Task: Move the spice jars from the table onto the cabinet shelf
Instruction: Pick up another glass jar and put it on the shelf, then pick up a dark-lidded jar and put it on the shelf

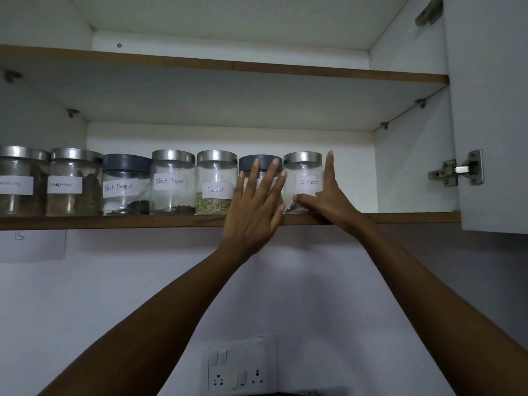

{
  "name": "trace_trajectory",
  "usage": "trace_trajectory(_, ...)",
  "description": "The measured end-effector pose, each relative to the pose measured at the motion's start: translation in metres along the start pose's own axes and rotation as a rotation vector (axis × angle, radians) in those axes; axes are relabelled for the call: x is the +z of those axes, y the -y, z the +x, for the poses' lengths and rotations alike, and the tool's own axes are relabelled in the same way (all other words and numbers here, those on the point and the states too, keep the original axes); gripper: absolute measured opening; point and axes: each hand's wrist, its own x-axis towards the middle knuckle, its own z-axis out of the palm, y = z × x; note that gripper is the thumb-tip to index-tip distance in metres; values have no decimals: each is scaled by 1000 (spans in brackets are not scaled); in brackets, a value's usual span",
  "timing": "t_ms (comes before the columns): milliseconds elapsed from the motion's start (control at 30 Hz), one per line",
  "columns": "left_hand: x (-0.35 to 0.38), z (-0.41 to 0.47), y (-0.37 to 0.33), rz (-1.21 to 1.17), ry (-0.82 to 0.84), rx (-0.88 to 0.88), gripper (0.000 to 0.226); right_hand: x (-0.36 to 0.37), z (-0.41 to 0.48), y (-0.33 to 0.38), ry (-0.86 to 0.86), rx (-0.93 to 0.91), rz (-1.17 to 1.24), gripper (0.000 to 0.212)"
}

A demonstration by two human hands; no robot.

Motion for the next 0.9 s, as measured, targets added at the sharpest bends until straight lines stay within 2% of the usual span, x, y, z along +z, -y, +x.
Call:
trace_trajectory(133,-12,-17,-7,-135,-72,30,65,4,-19,1,-118,6,-22,116)
trace_trajectory(233,-24,-51,-17,-291,-138,158,71,12,-57,-3,-210,-21,-49,111)
trace_trajectory(367,-31,-113,-21,-507,-105,207,55,45,-135,-14,-220,-60,-92,91)
trace_trajectory(467,-22,-168,-14,-580,79,129,43,85,-194,-36,-131,-13,-100,73)
trace_trajectory(567,-4,-232,0,-656,321,-43,34,129,-245,-66,131,153,-10,61)
trace_trajectory(633,7,-274,10,-681,499,-177,41,158,-275,-87,344,272,5,57)
trace_trajectory(700,16,-316,16,-675,657,-231,44,188,-303,-110,493,353,-2,56)
trace_trajectory(800,28,-381,12,-681,839,-302,31,228,-341,-138,615,452,-17,54)
trace_trajectory(900,35,-440,-12,-775,1030,-380,36,259,-377,-160,636,571,21,54)
